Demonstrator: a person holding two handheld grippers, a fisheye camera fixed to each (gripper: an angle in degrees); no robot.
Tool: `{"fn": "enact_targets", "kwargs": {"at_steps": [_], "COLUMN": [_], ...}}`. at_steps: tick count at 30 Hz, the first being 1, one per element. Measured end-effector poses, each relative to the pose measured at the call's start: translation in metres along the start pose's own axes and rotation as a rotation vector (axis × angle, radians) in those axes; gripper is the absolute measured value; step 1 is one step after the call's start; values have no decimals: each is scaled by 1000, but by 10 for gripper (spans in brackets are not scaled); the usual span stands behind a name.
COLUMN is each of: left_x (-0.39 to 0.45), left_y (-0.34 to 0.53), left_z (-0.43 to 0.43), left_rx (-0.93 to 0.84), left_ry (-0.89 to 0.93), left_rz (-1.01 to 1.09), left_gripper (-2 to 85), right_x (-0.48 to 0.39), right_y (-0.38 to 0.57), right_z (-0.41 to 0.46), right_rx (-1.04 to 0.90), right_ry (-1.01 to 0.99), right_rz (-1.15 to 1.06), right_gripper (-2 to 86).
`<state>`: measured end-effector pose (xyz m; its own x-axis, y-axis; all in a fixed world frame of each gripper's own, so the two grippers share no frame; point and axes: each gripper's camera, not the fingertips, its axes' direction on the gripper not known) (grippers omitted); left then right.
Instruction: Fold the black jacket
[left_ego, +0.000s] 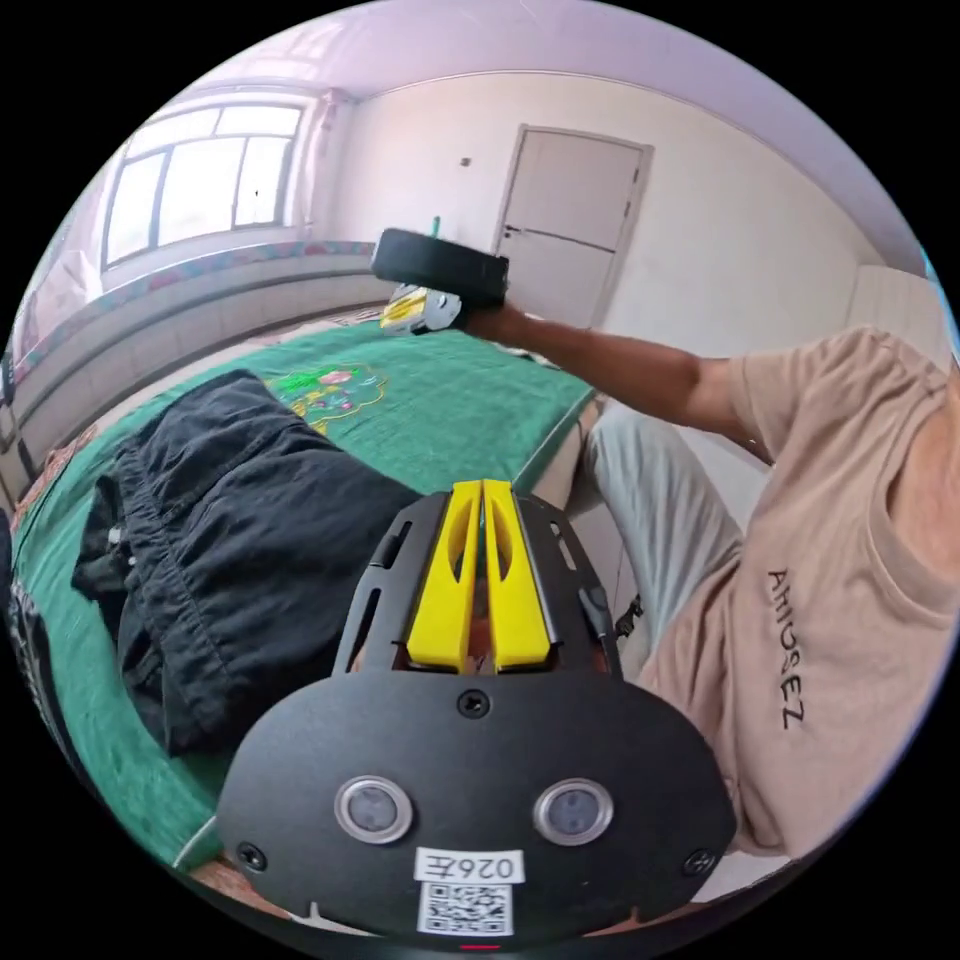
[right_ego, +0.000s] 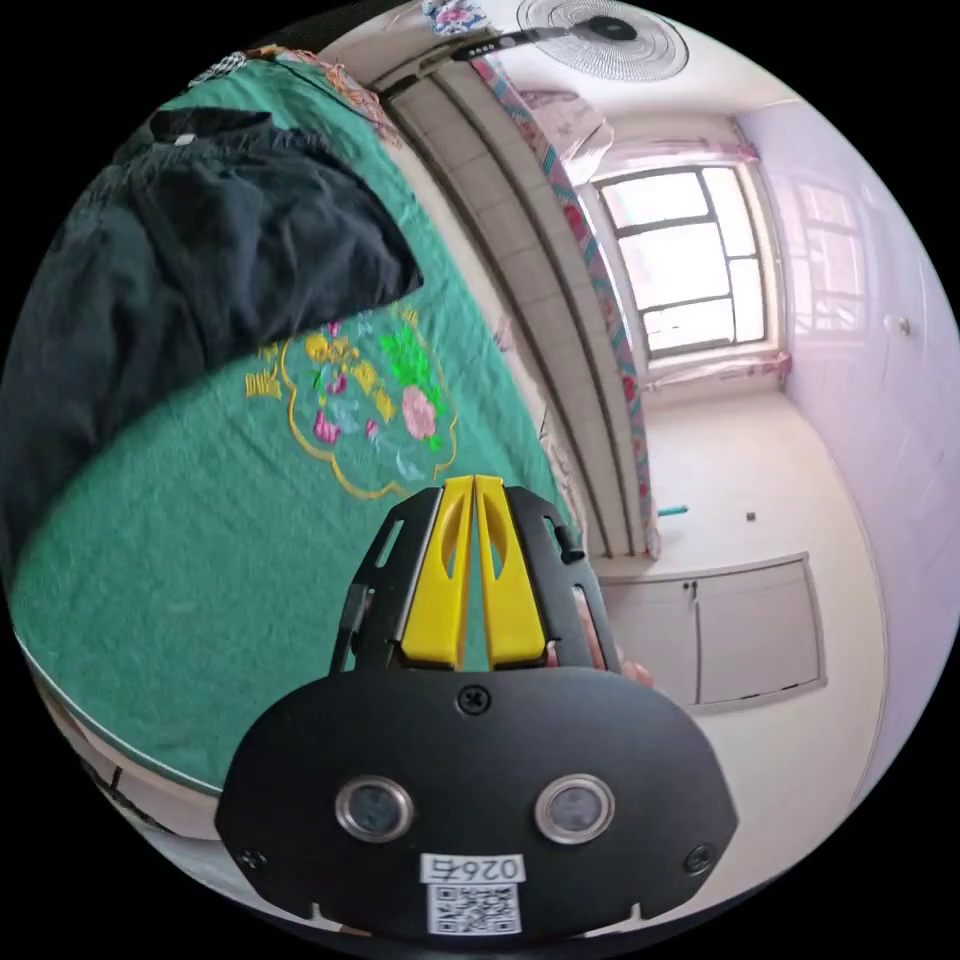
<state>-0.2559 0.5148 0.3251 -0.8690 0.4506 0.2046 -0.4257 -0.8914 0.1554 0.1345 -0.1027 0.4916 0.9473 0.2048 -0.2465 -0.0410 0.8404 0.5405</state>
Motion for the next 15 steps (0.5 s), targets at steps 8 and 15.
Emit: {"fn": "enact_targets", "kwargs": {"at_steps": [8, 15], "left_x": [-102, -250], "left_y": [-25, 28], "left_z": [-104, -91], "left_rx": [201, 63], "left_ry": [-455, -559], "left_rz": [-204, -622], "left_gripper": [-9, -9], "right_x": [170, 216], "right_y": [76, 35], "right_z": [-99, -212], "right_rx": [266, 449], "right_ry": [-673, -1091], "right_rz": [457, 429], "right_gripper": [-13, -12]}}
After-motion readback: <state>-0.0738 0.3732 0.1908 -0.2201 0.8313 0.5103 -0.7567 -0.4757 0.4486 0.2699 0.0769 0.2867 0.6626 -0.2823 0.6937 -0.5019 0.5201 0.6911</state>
